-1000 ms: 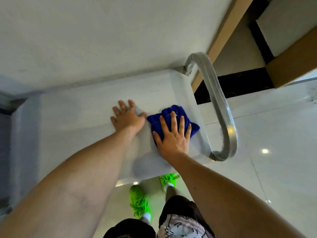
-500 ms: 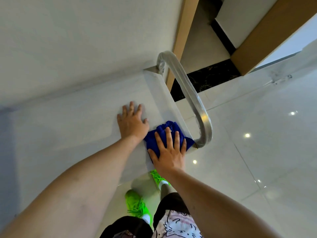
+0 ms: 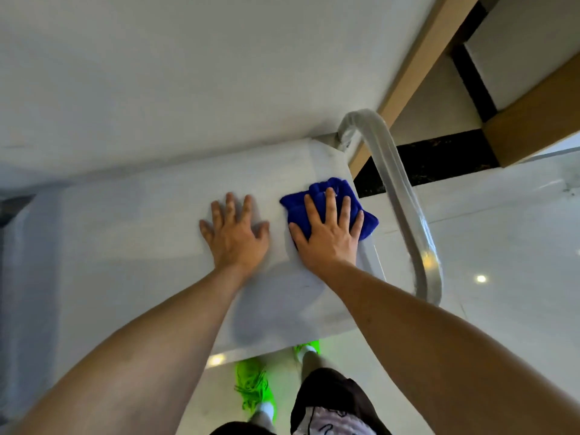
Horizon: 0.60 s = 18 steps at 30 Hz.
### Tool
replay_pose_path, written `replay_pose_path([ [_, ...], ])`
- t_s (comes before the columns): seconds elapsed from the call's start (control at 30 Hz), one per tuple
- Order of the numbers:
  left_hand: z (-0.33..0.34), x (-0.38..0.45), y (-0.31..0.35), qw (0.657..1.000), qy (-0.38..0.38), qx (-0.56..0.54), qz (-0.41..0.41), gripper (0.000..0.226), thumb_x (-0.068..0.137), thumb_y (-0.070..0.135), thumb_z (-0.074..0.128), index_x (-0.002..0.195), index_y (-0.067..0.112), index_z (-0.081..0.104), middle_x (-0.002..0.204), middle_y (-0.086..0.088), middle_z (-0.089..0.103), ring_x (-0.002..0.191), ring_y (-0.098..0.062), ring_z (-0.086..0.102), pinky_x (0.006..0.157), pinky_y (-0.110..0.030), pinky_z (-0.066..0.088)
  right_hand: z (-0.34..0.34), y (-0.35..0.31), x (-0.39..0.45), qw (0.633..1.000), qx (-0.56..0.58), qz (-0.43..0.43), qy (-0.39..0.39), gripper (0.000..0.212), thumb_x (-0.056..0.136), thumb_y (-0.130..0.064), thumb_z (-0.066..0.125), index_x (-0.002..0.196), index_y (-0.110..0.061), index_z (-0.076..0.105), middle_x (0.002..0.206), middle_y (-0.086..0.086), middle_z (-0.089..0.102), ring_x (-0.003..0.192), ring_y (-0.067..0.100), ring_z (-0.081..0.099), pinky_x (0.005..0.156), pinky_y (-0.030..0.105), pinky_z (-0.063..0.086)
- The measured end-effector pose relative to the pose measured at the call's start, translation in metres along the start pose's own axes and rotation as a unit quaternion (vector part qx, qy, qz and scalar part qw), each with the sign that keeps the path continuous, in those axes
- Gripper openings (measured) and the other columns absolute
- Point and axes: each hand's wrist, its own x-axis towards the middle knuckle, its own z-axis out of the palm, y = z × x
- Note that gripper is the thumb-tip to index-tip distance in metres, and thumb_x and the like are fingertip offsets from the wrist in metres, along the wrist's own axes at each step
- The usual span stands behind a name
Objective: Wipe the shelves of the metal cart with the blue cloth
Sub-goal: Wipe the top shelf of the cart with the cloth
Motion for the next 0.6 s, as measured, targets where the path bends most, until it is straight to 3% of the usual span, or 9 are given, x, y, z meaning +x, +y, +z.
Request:
replay_pose_path([
  [0.17,0.009,-0.003,-0.005,0.999,0.037,-0.007,0.014,0.068,0.095,0.063,0.025,0.156,0.034,0.013,0.166,-0.002,0.001,0.150,-0.030,-0.007,0.117,-0.057,-0.006,-0.012,-0.013,0.062,1.000,-0.012,-0.013,0.006,0.073,0.095,-0.075,0.016,0.160,-0.041,0.007,0.170,0.001,-0.006,0.153,0.034,-0.010,0.118,0.060,-0.012],
  [0.3,0.008,-0.001,-0.006,1.000,0.023,-0.019,0.008,0.068,0.095,0.063,0.022,0.156,0.036,0.008,0.166,0.001,-0.005,0.150,-0.026,-0.011,0.117,-0.056,-0.008,-0.014,-0.034,0.080,1.000,-0.011,0.010,0.003,0.074,0.095,-0.074,0.016,0.160,-0.039,0.009,0.170,0.004,-0.005,0.153,0.038,-0.006,0.118,0.062,-0.011],
  [0.47,-0.007,-0.009,-0.036,0.990,0.081,-0.115,0.014,0.068,0.097,0.059,0.030,0.157,0.030,0.015,0.165,-0.004,0.009,0.151,-0.026,0.004,0.120,-0.047,0.011,-0.010,-0.064,0.080,0.999,0.005,0.032,-0.007,0.074,0.096,-0.073,0.016,0.161,-0.039,0.007,0.170,0.002,-0.008,0.153,0.037,-0.010,0.118,0.062,-0.011],
  [0.6,-0.016,-0.025,-0.094,0.992,0.098,-0.063,-0.043,0.068,0.096,0.060,0.026,0.156,0.029,0.017,0.164,-0.006,0.013,0.151,-0.031,0.008,0.118,-0.050,0.016,0.002,-0.113,0.065,1.000,0.000,0.017,-0.016,0.074,0.096,-0.073,0.017,0.161,-0.038,0.007,0.170,0.002,-0.009,0.153,0.037,-0.010,0.119,0.063,-0.009],
])
